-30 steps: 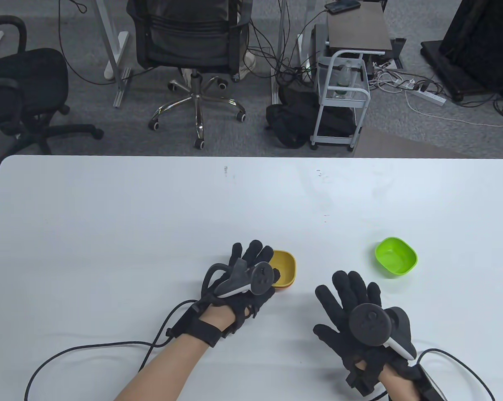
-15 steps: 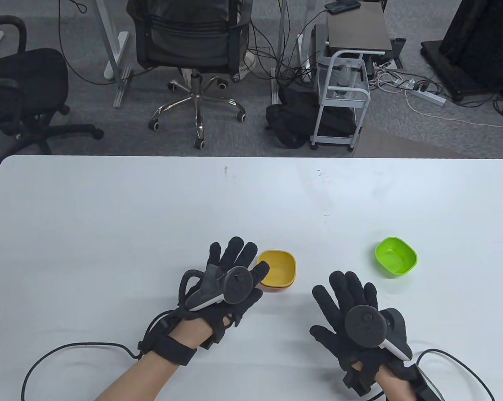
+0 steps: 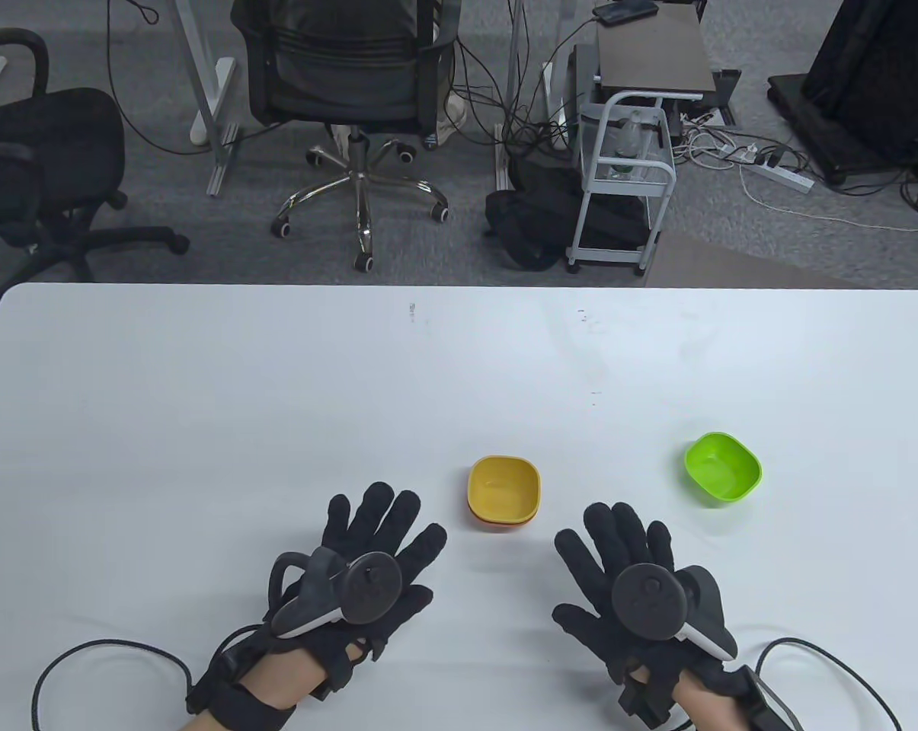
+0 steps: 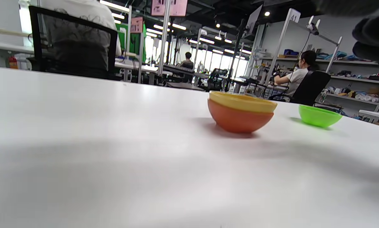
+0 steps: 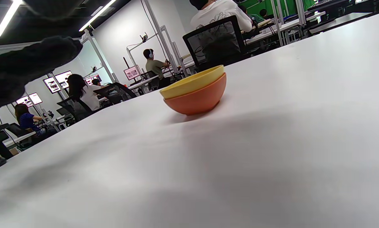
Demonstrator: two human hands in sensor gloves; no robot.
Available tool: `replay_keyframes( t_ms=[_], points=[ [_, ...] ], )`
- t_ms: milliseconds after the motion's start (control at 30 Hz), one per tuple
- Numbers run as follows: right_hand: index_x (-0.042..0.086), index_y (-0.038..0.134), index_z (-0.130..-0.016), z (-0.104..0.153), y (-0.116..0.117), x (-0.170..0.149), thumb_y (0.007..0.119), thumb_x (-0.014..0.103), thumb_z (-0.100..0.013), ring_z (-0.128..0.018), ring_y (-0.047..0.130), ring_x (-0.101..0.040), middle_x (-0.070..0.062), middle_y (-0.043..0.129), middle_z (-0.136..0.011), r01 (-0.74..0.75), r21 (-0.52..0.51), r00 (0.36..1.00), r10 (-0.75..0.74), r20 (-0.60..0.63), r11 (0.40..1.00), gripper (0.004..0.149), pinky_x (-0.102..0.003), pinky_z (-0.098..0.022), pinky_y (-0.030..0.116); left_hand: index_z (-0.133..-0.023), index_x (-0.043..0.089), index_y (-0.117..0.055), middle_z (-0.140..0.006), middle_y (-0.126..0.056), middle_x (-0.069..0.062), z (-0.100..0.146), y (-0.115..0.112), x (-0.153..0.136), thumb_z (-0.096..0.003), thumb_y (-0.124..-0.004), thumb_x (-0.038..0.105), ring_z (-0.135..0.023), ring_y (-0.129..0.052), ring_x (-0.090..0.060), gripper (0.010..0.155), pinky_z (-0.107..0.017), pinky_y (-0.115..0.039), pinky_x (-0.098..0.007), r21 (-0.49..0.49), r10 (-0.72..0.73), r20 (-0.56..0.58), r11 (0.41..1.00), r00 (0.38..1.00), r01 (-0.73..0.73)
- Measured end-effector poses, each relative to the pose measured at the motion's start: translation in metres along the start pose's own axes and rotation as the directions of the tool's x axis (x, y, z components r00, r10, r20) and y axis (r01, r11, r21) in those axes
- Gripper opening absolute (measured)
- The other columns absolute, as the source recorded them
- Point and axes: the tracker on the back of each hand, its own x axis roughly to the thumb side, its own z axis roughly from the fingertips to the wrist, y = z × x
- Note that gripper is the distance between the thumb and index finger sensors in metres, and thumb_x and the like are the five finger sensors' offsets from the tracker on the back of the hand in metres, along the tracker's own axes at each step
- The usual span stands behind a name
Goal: Nest small dish into small dish
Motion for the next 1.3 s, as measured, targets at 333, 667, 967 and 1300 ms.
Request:
replay_keyframes(
  t_ms=[333,667,967,1300],
  points=[
    [0.043,0.026,-0.095,-0.001,0.004,0.003,0.069,0.063,-0.034,-0.101,-0.002,-0.039,0.001,-0.001,-0.107,-0.007,0.022,1.000,0.007,0.010,1.000,0.078,-0.065,-0.065,-0.001,-0.090,0.067,-0.007,-0.112,0.005,0.023,0.005,-0.003,0.006,-0.0332,-0.058,0.077,-0.104,0.016,-0.010,0.077,-0.075,0.001,-0.054,-0.036,-0.003,0.006,0.999,1.000,0.004],
    [0.038,0.034,-0.097,-0.019,-0.047,0.007,0.090,0.049,-0.032,-0.103,-0.003,-0.038,0.002,0.002,-0.108,-0.008,-0.067,1.000,0.006,-0.031,0.998,0.086,-0.064,-0.067,-0.006,-0.090,0.067,-0.009,-0.113,0.002,0.022,0.001,-0.005,0.001,-0.0334,-0.059,0.076,-0.105,0.013,-0.010,0.076,-0.075,0.000,-0.054,-0.053,0.023,0.000,0.998,1.000,-0.023],
    [0.039,0.037,-0.096,-0.060,-0.109,-0.073,0.100,0.038,-0.030,-0.107,-0.005,-0.033,0.008,0.004,-0.110,-0.037,-0.315,0.936,-0.077,-0.342,0.948,0.091,-0.061,-0.071,-0.011,-0.091,0.067,-0.010,-0.113,0.001,0.022,0.001,-0.005,0.002,-0.0335,-0.059,0.076,-0.105,0.012,-0.010,0.076,-0.075,-0.001,-0.054,-0.067,0.028,-0.001,0.997,1.000,-0.028],
    [0.039,0.043,-0.096,-0.056,-0.075,-0.194,0.101,0.038,-0.029,-0.107,-0.012,-0.026,0.014,-0.001,-0.108,0.043,-0.128,0.696,-0.122,-0.708,0.991,0.088,-0.058,-0.071,-0.017,-0.091,0.067,-0.010,-0.113,0.000,0.022,0.001,-0.008,0.007,-0.0335,-0.059,0.075,-0.106,0.011,-0.011,0.076,-0.075,-0.001,-0.054,-0.078,0.029,0.017,0.997,0.999,-0.027]
  ],
)
